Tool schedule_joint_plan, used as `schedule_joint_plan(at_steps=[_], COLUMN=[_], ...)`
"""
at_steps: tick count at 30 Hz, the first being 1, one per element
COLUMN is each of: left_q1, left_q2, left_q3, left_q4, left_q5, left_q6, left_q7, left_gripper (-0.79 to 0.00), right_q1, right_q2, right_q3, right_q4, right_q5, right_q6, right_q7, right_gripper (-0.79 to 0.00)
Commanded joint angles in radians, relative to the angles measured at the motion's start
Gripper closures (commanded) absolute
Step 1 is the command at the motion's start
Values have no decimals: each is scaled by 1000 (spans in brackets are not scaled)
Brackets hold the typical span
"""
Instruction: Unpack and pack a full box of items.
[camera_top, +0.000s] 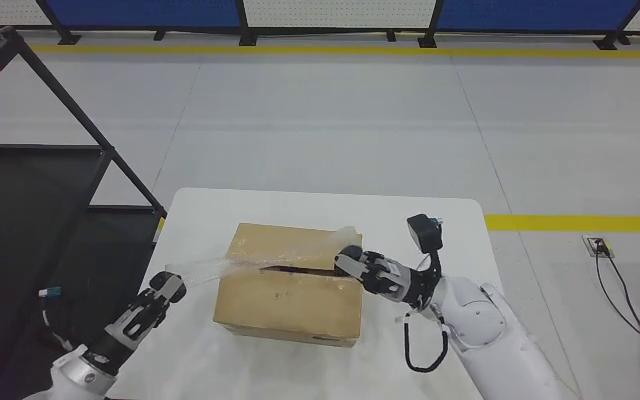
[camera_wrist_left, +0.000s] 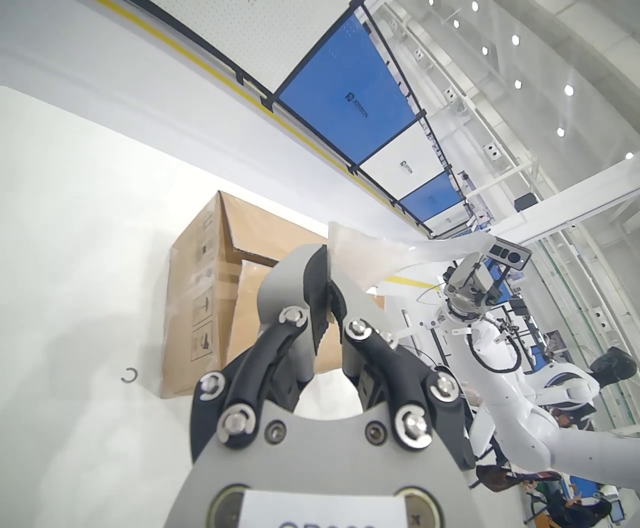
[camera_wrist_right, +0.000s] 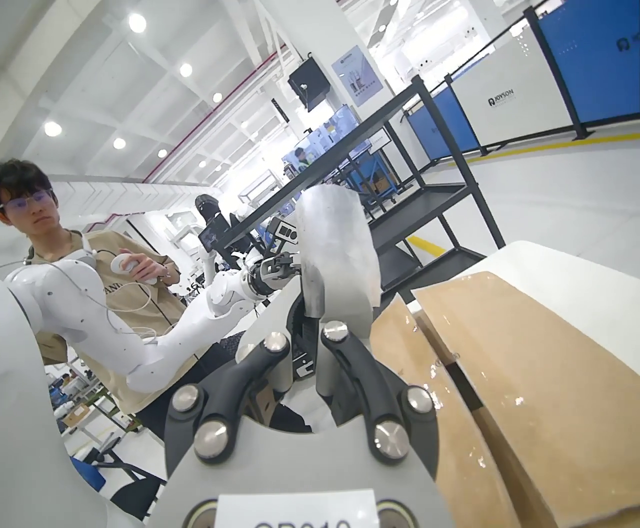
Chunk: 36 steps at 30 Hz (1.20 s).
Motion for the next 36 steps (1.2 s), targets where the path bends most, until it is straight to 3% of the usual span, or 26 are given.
schedule_joint_plan(at_steps=[1, 8, 24, 36], left_q1=[-40, -139, -151, -258], left_q2=[6, 25, 27, 44], left_q3=[-5, 10, 33, 101], left_q4=[23, 75, 87, 171], left_q5=[-12, 10, 52, 140], left_q6=[11, 39, 50, 54], left_q7=[-60, -186, -160, -204], left_gripper=[0, 0, 0, 0], right_q1=[-16, -80, -102, -168], right_q2=[5, 18, 19, 28], right_q3=[4, 44, 53, 49], right_q4=[-3, -1, -7, -110], right_q5=[42, 97, 123, 195], right_q6=[45, 168, 193, 579], right_q7=[33, 47, 19, 115], right_gripper=[0, 0, 0, 0])
